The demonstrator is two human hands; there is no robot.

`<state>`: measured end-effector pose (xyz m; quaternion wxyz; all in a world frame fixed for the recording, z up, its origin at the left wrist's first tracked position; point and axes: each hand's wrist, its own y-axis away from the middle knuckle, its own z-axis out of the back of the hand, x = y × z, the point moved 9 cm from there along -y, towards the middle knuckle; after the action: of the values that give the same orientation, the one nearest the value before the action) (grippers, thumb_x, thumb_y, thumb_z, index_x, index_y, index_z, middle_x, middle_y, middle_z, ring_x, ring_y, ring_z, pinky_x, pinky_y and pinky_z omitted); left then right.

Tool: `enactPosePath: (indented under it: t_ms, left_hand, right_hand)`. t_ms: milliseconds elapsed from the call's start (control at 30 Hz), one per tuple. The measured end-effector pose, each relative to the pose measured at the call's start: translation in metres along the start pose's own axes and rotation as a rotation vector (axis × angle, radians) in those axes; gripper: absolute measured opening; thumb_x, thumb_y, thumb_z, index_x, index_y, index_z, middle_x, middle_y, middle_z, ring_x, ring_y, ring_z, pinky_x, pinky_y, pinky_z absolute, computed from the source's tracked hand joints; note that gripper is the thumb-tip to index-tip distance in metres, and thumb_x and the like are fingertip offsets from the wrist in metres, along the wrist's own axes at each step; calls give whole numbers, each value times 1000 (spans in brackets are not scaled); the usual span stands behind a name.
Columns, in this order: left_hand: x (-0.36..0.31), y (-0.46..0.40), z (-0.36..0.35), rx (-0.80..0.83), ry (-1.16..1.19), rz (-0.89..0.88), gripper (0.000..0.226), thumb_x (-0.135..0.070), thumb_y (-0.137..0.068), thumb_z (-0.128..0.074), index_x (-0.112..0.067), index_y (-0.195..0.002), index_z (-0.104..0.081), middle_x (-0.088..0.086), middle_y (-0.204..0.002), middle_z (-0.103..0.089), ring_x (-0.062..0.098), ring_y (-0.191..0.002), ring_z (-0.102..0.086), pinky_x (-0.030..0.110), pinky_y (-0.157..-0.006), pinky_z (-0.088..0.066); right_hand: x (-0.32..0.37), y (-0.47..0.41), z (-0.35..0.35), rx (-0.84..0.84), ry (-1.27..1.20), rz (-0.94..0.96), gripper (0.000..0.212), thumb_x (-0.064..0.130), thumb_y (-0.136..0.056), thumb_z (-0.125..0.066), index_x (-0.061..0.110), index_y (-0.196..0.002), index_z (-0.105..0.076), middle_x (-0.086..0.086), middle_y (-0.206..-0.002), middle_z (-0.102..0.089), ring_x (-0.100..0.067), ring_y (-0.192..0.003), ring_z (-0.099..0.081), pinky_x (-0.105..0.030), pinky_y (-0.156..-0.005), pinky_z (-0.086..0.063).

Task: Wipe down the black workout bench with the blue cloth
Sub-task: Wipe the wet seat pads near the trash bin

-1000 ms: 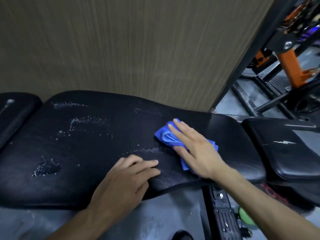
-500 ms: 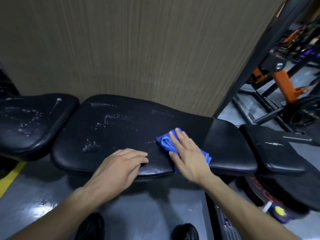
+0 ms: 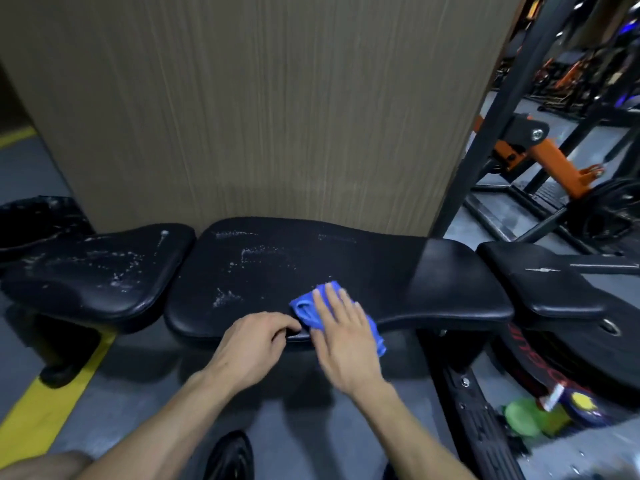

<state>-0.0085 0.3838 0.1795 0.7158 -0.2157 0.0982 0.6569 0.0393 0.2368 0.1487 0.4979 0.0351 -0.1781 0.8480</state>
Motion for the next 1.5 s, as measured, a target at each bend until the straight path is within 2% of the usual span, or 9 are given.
enactPosePath:
  t_ms: [133,300,400,567,767,1000,1200,1400,1500]
  left_hand:
    - [6,14,17,75,-90,22,35,-24,-97,-48,-40,-124,-63,-26,-128,-64,6,-121,-60,26,-98,-48]
    - [23,38,49,57,-116,50,34,-25,-99,-47,-41,-124,-63,-27,-129,-63,5,-122,-59,27,-100,-48]
    - [39,44,56,-22,-71,94,35,-18,-96,-51,-38,-120,-67,-25,-124,-67,7,-117,-63,29,-95,-51]
    - [49,32,57,-64,-20,60,37,-7,-88,-57,-32,-110,-72,-20,-113,-72,9,-106,-67,26,-89,-52]
    - [61,17,49,-24,2,29,35,-12,-94,-52,-34,-113,-71,-23,-118,-70,8,-110,-65,26,-92,-51]
    - [68,-2,54,-101,104,30,32,-21,-84,-49,-32,-98,-74,-23,-102,-73,4,-96,-68,29,-85,-55]
    - [80,-10,57,-135,194,80,30,-23,-84,-48,-33,-96,-73,-25,-99,-73,-1,-93,-67,29,-85,-55]
    - [80,-27,55,-186,226,72,28,-17,-82,-52,-29,-92,-75,-21,-95,-74,3,-89,-70,31,-81,-56]
    - [76,-34,51,-201,260,79,27,-14,-83,-54,-29,-91,-76,-23,-96,-74,-1,-90,-69,29,-84,-55]
  right_hand:
    - [-43,-7,18,107,20,-48,70,51,-94,-10,25,-158,-16,3,-167,-13,-18,-152,-16,-40,-121,-15]
    - [-116,-3,35,40,52,-472,60,38,-103,-29,19,-159,-16,-6,-167,-11,-28,-153,-12,-49,-121,-15]
    - [-12,-1,13,-65,39,-269,63,38,-93,-32,13,-150,-42,-12,-158,-35,-34,-146,-33,-51,-116,-21]
    - [64,-7,-11,89,91,175,66,35,-91,-35,16,-154,-33,-5,-161,-32,-25,-147,-32,-46,-118,-28]
    - [-92,-71,18,131,110,-487,60,39,-104,-24,15,-159,-14,-10,-167,-9,-31,-152,-10,-49,-121,-15]
    - [71,-49,-19,238,70,249,70,51,-96,-16,21,-159,-15,0,-167,-9,-19,-154,-6,-39,-124,-11]
    - [-91,-108,3,146,170,-319,73,50,-94,-14,14,-154,-32,-13,-165,-14,-34,-150,-17,-47,-118,-22]
    - [79,-42,-23,112,78,226,63,37,-97,-35,18,-156,-28,-6,-164,-22,-26,-152,-18,-41,-121,-21]
    - [27,-68,-18,178,-9,181,66,44,-95,-31,21,-156,-28,-2,-165,-20,-21,-151,-21,-41,-122,-21]
